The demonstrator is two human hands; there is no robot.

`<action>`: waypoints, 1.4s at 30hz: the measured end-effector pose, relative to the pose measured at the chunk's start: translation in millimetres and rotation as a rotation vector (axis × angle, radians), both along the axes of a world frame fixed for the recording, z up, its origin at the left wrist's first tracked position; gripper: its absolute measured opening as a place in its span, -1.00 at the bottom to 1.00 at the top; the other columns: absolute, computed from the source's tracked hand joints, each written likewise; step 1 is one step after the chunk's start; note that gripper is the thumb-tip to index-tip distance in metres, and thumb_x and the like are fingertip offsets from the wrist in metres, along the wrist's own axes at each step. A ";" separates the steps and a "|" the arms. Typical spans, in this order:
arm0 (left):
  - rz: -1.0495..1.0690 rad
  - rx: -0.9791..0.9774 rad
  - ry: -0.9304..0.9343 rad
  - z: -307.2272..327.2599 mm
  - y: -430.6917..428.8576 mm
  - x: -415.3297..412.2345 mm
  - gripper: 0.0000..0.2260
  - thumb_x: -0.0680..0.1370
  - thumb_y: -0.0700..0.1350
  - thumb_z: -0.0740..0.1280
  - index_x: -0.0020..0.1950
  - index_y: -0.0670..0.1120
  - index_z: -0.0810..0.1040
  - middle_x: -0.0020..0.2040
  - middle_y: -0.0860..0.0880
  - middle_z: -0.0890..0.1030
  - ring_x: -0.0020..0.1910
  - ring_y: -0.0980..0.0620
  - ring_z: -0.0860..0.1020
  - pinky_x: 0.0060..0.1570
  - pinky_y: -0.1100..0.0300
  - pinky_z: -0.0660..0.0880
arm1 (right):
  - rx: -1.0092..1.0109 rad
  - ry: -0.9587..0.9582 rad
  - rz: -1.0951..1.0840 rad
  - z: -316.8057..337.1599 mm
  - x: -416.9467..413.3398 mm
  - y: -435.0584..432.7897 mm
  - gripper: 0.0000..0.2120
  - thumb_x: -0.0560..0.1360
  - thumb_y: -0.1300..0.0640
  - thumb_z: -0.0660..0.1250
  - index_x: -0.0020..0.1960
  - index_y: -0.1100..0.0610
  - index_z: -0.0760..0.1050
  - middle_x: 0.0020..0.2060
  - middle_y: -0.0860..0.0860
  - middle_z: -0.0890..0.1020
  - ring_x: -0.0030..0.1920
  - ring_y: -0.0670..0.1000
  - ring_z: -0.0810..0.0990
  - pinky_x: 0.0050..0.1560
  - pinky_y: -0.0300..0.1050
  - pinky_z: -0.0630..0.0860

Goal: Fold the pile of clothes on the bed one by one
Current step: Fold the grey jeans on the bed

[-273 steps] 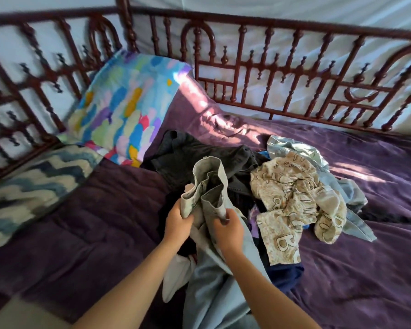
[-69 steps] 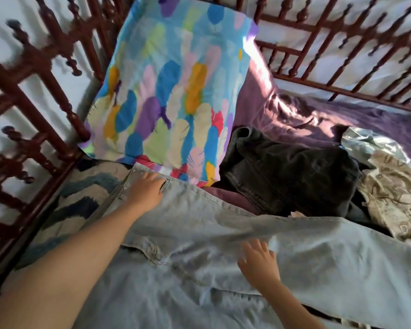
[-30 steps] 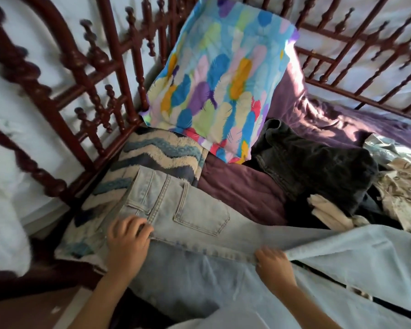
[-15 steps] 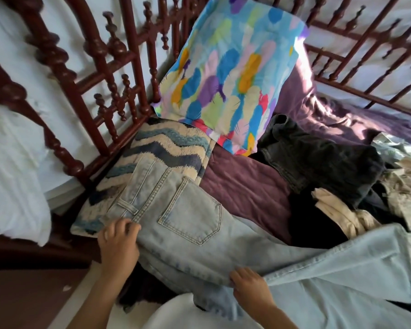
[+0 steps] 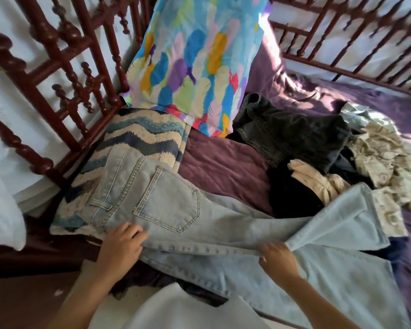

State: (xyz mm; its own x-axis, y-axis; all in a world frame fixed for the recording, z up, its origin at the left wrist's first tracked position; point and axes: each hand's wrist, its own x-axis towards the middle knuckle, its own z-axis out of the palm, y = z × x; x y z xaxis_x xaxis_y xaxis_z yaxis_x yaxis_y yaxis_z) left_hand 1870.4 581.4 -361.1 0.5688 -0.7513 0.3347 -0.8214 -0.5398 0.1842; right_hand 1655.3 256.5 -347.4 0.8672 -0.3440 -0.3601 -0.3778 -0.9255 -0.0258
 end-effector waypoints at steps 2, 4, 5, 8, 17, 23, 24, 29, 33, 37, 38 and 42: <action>0.004 0.011 -0.031 1.2 16.5 -3.8 -0.80 0.30 -0.20 0.10 -0.33 -0.14 0.51 -0.29 -0.05 0.49 -0.24 -0.03 0.32 -0.28 0.12 0.33 | -0.014 -0.028 0.085 12.1 -7.0 14.7 -0.84 -0.01 -0.03 0.35 -0.52 0.04 0.48 -0.62 -0.08 0.48 -0.59 -0.10 0.48 -0.55 -0.36 0.37; 0.033 0.040 -0.036 -1.0 26.1 -10.0 -0.77 0.29 -0.20 0.07 -0.36 -0.17 0.52 -0.33 -0.10 0.51 -0.25 -0.05 0.30 -0.26 0.10 0.28 | -0.011 -0.007 0.162 10.7 -21.7 27.8 -0.83 -0.02 -0.07 0.29 -0.53 0.02 0.48 -0.61 -0.10 0.47 -0.59 -0.12 0.47 -0.55 -0.38 0.34; 0.061 0.065 -0.026 -3.1 26.7 -13.3 -0.76 0.27 -0.20 0.06 -0.36 -0.17 0.53 -0.33 -0.12 0.51 -0.25 -0.06 0.30 -0.27 0.06 0.33 | -0.014 0.048 0.192 4.7 -31.1 30.8 -0.80 -0.08 -0.09 0.32 -0.53 0.01 0.49 -0.60 -0.12 0.49 -0.57 -0.13 0.48 -0.50 -0.39 0.35; 0.153 0.114 0.031 -2.5 7.3 -27.3 -0.70 0.18 -0.20 0.11 -0.22 -0.16 0.57 -0.22 -0.14 0.53 -0.21 -0.12 0.32 -0.35 0.03 0.43 | -0.018 0.244 0.210 -23.4 -61.0 21.2 -0.69 -0.24 -0.01 0.47 -0.52 -0.01 0.50 -0.55 -0.14 0.50 -0.51 -0.12 0.52 -0.23 -0.24 0.31; -0.152 0.394 0.145 -21.1 -87.1 -128.0 -0.74 0.23 -0.10 0.08 -0.35 -0.02 0.56 -0.31 0.01 0.53 -0.24 -0.03 0.43 -0.23 0.11 0.25 | -0.202 0.344 0.013 -11.3 -86.8 -36.9 -0.67 0.54 0.17 0.15 0.30 0.04 0.38 0.21 0.02 0.51 0.33 0.06 0.38 0.47 0.15 -0.10; -0.213 0.563 0.282 -12.5 -121.9 -164.0 -0.90 0.10 -0.09 0.35 -0.42 0.00 0.55 -0.42 0.02 0.49 -0.42 -0.03 0.53 -0.51 0.25 0.43 | -0.126 0.479 -0.162 -4.5 -123.0 -40.9 -0.70 0.58 0.22 0.09 0.23 0.05 0.48 0.19 0.00 0.58 0.26 0.04 0.49 0.42 -0.06 0.13; -0.214 0.590 0.301 -17.2 -122.2 -167.9 -0.86 0.07 -0.10 0.42 -0.42 -0.01 0.54 -0.42 0.01 0.49 -0.42 -0.04 0.53 -0.52 0.24 0.44 | -0.075 0.490 -0.179 -7.5 -129.1 -33.7 -0.70 0.58 0.21 0.10 0.24 0.06 0.47 0.20 0.01 0.57 0.27 0.04 0.49 0.38 -0.08 0.20; -0.194 0.621 0.277 -27.8 -127.7 -186.6 -0.88 0.10 -0.19 0.41 -0.42 -0.06 0.53 -0.43 -0.03 0.47 -0.45 -0.08 0.52 -0.56 0.20 0.44 | 0.046 0.391 -0.192 -29.2 -163.7 -20.3 -0.62 0.54 0.22 0.13 0.34 0.03 0.34 0.21 0.04 0.55 0.25 0.08 0.48 0.30 -0.06 0.26; -0.241 0.659 0.205 -27.2 -150.4 -205.5 -0.82 0.04 -0.20 0.45 -0.41 -0.05 0.55 -0.43 -0.02 0.46 -0.45 -0.05 0.50 -0.53 0.24 0.40 | -0.018 0.362 -0.133 -33.0 -189.6 -43.3 -0.64 0.53 0.18 0.15 0.33 0.06 0.33 0.25 0.07 0.46 0.32 0.09 0.35 0.33 0.00 0.17; -0.362 0.717 0.230 -29.9 -183.2 -228.8 -0.65 -0.08 -0.15 0.58 -0.39 -0.01 0.56 -0.43 0.02 0.48 -0.46 0.00 0.52 -0.53 0.25 0.38 | -0.104 0.272 -0.026 -30.0 -200.6 -71.6 -0.60 0.35 0.07 0.45 0.16 0.10 0.50 0.08 0.11 0.57 0.22 0.10 0.48 0.32 0.15 0.27; -0.406 0.725 0.189 -25.5 -192.7 -235.3 -0.68 -0.03 -0.15 0.56 -0.36 -0.01 0.57 -0.41 0.00 0.50 -0.44 0.00 0.54 -0.51 0.22 0.41 | -0.110 0.323 -0.023 -28.3 -201.9 -75.2 -0.59 0.38 0.09 0.42 0.20 0.10 0.46 0.14 0.12 0.53 0.25 0.11 0.44 0.31 0.09 0.27; -0.471 0.870 0.194 -19.4 -226.3 -257.0 -0.70 0.50 -0.30 0.19 0.21 -0.09 0.43 0.13 -0.12 0.51 0.15 -0.13 0.49 0.08 0.06 0.38 | -0.114 0.492 -0.301 -30.6 -205.0 -82.0 -0.60 0.58 0.17 0.10 0.41 0.15 0.22 0.36 0.19 0.29 0.31 0.17 0.35 0.19 -0.05 0.37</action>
State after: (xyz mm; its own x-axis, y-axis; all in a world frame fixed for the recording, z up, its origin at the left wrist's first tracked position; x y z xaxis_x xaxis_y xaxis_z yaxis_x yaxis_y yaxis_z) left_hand 1613.4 355.1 -380.5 0.1374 -0.8528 -0.5039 -0.9833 -0.1787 0.0342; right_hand 1450.3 174.4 -378.0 0.4656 -0.6096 -0.6415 -0.5668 -0.7622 0.3129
